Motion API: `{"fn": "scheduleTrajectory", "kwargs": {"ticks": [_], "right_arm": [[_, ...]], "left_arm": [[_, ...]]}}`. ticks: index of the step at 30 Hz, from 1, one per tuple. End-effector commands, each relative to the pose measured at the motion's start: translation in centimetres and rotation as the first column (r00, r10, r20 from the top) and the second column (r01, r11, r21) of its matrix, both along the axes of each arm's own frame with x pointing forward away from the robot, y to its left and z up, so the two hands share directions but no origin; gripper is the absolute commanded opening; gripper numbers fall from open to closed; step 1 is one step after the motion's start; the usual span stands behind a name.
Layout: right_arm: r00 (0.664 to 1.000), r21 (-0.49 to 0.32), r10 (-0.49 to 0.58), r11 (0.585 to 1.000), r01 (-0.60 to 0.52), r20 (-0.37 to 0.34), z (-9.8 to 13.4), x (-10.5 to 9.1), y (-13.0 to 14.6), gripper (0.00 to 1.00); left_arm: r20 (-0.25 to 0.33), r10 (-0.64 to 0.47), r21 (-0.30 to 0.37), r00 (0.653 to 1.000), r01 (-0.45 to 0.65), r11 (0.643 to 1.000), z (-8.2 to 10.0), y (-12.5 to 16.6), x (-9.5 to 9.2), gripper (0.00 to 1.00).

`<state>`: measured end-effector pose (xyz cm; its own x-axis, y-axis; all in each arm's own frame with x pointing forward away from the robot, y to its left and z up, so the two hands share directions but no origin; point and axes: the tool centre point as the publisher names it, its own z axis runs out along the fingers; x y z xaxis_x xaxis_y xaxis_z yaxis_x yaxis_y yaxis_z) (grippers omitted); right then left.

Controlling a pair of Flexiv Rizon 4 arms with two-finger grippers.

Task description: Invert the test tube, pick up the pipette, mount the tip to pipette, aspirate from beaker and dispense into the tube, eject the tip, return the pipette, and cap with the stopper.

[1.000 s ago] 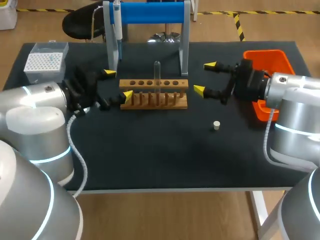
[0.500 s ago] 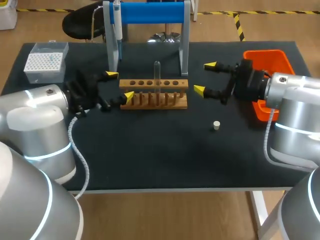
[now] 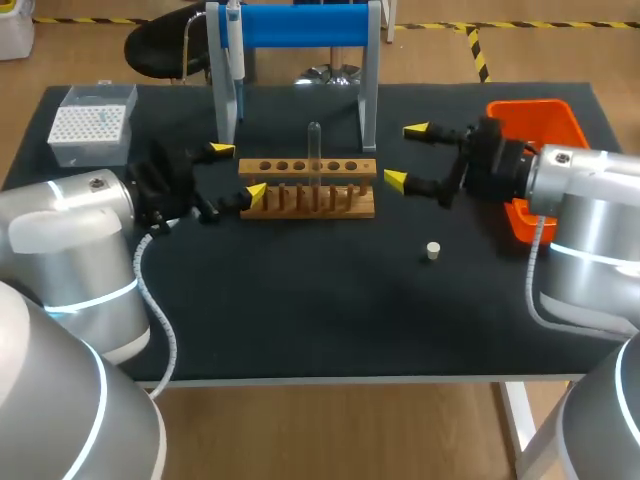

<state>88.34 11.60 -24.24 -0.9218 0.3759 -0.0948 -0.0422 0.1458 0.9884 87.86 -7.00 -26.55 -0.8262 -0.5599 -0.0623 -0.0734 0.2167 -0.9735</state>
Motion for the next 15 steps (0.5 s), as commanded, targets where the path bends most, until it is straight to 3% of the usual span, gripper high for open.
{"fn": "scheduleTrajectory", "kwargs": {"ticks": [1,9,15], "right_arm": [[0.993,-0.002,0.121,0.993,-0.121,-0.007,-0.1,2.4,0.9,1.0],[0.943,0.032,0.332,0.943,-0.331,-0.026,0.4,3.6,3.3,1.0],[0.901,0.076,0.43,0.902,-0.426,-0.056,0.0,3.9,5.2,1.0]], "left_arm": [[0.002,0.002,-0.001,1.0,-0.002,1.0,-0.1,-0.1,0.0,1.0],[0.002,0.002,-0.001,1.0,-0.002,1.0,-0.1,-0.1,0.0,1.0],[0.002,0.002,-0.001,1.0,-0.002,1.0,-0.1,-0.1,0.0,1.0]]}}
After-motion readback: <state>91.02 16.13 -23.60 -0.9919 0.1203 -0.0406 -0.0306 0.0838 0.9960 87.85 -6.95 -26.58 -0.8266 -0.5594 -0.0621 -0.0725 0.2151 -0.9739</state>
